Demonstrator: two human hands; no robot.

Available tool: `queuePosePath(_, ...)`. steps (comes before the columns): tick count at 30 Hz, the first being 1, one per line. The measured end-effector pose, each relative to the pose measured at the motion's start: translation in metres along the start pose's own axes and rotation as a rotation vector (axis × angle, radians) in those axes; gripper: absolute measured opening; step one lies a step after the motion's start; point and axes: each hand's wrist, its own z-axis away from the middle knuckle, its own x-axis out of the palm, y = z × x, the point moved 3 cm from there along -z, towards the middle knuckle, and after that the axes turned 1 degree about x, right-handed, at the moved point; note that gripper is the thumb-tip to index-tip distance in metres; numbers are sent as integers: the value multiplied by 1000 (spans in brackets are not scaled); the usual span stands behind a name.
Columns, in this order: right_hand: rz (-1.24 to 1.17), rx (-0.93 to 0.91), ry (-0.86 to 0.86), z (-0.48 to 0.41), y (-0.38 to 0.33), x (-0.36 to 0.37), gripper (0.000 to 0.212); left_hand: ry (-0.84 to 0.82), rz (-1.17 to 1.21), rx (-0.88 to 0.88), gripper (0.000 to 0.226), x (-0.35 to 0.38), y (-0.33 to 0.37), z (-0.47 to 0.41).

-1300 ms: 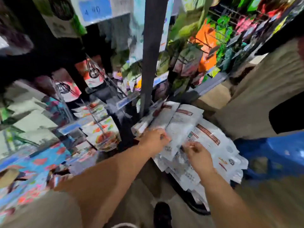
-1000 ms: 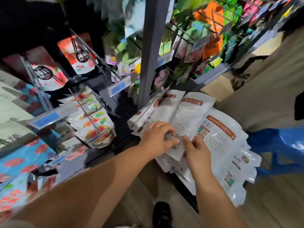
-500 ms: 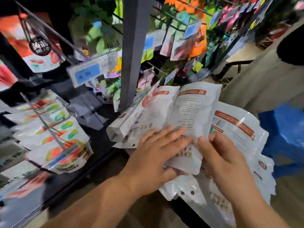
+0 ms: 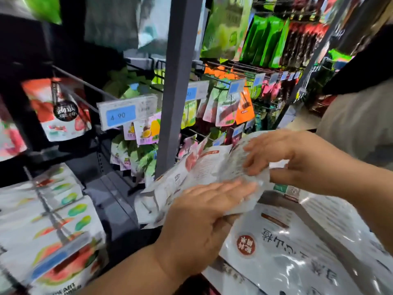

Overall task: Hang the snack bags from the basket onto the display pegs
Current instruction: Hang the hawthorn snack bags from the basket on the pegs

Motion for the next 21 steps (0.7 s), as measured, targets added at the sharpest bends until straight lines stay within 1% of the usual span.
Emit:
queuePosePath(2, 1, 39, 20, -4, -5, -1, 26, 32, 10, -5, 40, -9, 4, -1)
queuePosePath(6, 15, 42, 121, -1, -12, -6, 30, 70, 1, -23, 47, -21, 11, 1)
queuePosePath(7, 9, 48, 158, 0, -12, -9, 29, 75, 37, -35, 47, -23, 13, 2)
queuePosePath(10, -24, 100, 254, 3, -18, -24, 16, 90, 123, -91, 45, -31, 22, 1)
queuePosePath(12, -32, 132, 305, 5, -25, -38, 20, 114, 148, -138, 43, -40, 27, -2)
queuePosePath(14, -54, 157, 366, 7, -39, -53, 18, 158, 111, -170, 42, -52, 30, -5)
queuePosePath(17, -116, 159, 474, 13, -60, -75, 22, 258, 147, -203, 29, -71, 38, -5)
queuePosePath(19, -128, 165, 508, 16, -68, -83, 28, 308, 232, -246, 22, -80, 40, -4)
queuePosePath(21, -83, 153, 546, 18, -76, -84, 26, 370, 341, -296, 21, -88, 41, -5)
